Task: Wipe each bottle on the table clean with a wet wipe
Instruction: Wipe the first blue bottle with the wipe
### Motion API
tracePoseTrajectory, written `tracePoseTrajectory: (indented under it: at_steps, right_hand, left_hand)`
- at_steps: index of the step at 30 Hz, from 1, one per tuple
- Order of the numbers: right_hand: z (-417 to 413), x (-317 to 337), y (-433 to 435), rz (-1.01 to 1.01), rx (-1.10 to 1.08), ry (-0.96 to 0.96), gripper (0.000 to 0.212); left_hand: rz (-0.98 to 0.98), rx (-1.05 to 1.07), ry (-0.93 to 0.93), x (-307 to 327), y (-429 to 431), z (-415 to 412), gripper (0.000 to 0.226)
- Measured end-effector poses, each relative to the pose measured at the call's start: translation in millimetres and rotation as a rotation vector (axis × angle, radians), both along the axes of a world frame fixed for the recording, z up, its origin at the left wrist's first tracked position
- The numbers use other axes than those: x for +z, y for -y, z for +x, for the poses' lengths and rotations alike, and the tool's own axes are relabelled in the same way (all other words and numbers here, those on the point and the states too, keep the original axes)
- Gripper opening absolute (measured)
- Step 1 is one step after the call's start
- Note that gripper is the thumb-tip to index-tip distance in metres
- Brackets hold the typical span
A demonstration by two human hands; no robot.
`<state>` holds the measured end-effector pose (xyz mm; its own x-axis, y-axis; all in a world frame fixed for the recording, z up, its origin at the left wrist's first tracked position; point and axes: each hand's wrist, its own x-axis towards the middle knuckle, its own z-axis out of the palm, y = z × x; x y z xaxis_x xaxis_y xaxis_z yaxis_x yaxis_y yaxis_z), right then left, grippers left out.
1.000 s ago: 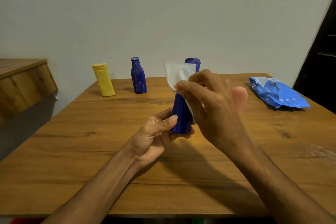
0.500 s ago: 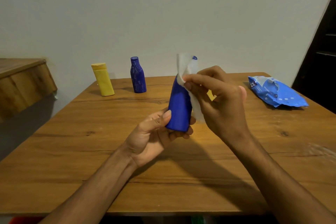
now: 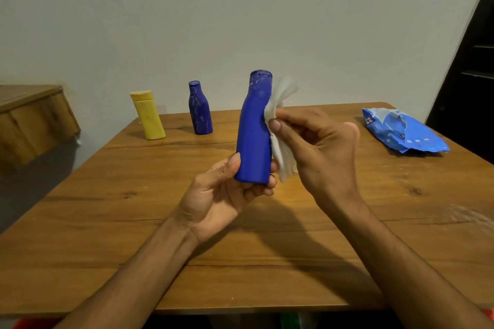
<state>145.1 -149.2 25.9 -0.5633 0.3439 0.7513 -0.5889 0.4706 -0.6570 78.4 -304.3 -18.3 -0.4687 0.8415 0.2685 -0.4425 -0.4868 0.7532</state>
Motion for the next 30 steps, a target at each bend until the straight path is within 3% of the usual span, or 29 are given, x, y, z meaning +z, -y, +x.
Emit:
tracePoseTrajectory:
  at_steps: [6, 15, 23, 30]
  right_hand:
    - [7.9, 10.2, -4.9, -0.325, 0.192, 0.088, 0.022]
    - [9.2, 14.2, -7.2, -0.315, 0.18, 0.123, 0.024]
    - [10.2, 17.8, -9.9, -0.014, -0.08, -0.028, 0.021]
    - [9.8, 17.0, -11.8, 0.427, -0.288, -0.108, 0.018]
  left_hand:
    - [-0.022, -0.041, 0.002, 0.2, 1.3, 3.0, 0.058]
    - [-0.055, -0.072, -0.017, 1.4, 1.3, 6.0, 0.055]
    - [-0.196, 0.022, -0.13, 1.2, -0.8, 8.0, 0.064]
    - [-0.211, 0.052, -0.095, 2.9, -0.4, 11.4, 0.077]
